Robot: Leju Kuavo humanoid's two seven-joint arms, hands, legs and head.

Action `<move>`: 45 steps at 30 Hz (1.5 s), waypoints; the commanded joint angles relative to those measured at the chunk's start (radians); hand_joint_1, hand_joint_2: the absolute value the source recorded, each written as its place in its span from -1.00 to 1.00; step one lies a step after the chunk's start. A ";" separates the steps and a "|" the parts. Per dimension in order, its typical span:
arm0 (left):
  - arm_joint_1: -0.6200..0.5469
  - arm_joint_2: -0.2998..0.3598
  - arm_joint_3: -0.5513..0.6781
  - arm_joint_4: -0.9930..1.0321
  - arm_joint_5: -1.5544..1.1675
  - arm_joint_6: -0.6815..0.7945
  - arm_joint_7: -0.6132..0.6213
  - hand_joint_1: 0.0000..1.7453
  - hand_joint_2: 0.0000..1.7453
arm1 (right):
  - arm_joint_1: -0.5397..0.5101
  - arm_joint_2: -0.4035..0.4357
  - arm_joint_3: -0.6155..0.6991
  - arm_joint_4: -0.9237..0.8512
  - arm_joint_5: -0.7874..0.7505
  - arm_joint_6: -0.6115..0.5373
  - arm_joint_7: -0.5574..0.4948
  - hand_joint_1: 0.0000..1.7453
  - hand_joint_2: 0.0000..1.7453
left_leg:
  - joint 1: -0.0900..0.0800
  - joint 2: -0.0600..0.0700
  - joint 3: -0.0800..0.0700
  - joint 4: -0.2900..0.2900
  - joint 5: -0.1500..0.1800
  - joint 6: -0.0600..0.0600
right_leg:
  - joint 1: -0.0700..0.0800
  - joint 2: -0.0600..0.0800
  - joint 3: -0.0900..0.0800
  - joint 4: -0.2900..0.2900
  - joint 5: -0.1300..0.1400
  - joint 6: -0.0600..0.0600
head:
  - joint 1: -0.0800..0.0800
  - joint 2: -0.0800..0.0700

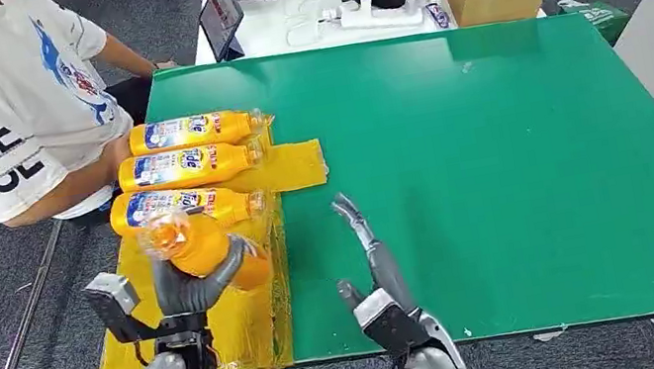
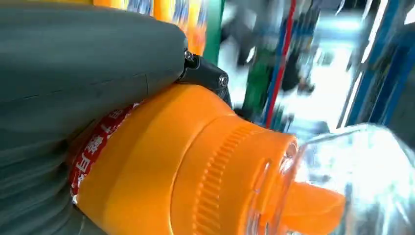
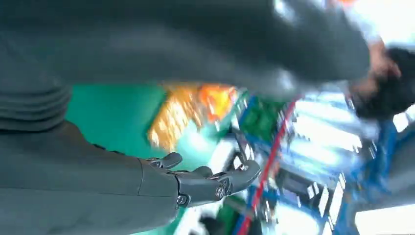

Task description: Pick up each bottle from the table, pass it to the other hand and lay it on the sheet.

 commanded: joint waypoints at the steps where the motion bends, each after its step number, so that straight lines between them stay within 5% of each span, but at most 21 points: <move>1: -0.058 0.036 0.089 -0.042 -0.391 0.267 0.001 1.00 1.00 | 0.054 0.004 -0.070 -0.283 -0.025 -0.228 -0.013 -1.00 -1.00 | 0.001 -0.001 0.003 0.003 -0.003 -0.001 | 0.001 -0.002 0.003 0.002 -0.003 -0.002 | 0.000 0.000; 10: -0.149 0.114 -0.037 0.218 -1.016 0.351 0.184 1.00 1.00 | 0.061 0.020 -0.127 -0.390 -0.070 -0.330 -0.013 -1.00 -1.00 | 0.000 -0.002 0.003 0.000 0.000 -0.001 | 0.000 -0.003 0.004 0.000 -0.001 -0.001 | 0.000 0.000; 22: -0.149 0.122 -0.049 0.228 -1.031 0.319 0.194 1.00 1.00 | 0.062 0.018 -0.129 -0.388 -0.076 -0.330 -0.013 -1.00 -1.00 | 0.001 0.000 0.007 0.000 -0.002 -0.001 | 0.002 -0.002 0.007 -0.001 -0.002 -0.002 | 0.000 0.000; 35: -0.315 0.208 -0.243 0.631 -1.276 0.120 0.272 1.00 1.00 | 0.035 0.017 -0.157 -0.295 -0.143 -0.226 -0.013 -1.00 -1.00 | 0.001 -0.001 0.007 -0.001 -0.001 -0.001 | 0.002 -0.003 0.007 -0.002 -0.001 -0.002 | 0.000 0.000; 45: -0.347 0.202 -0.258 0.689 -1.295 0.126 0.299 1.00 1.00 | 0.030 0.025 -0.162 -0.271 -0.145 -0.197 -0.013 -1.00 -1.00 | 0.000 0.001 0.004 -0.001 0.000 -0.001 | 0.000 0.000 0.005 -0.001 0.001 -0.001 | 0.000 0.000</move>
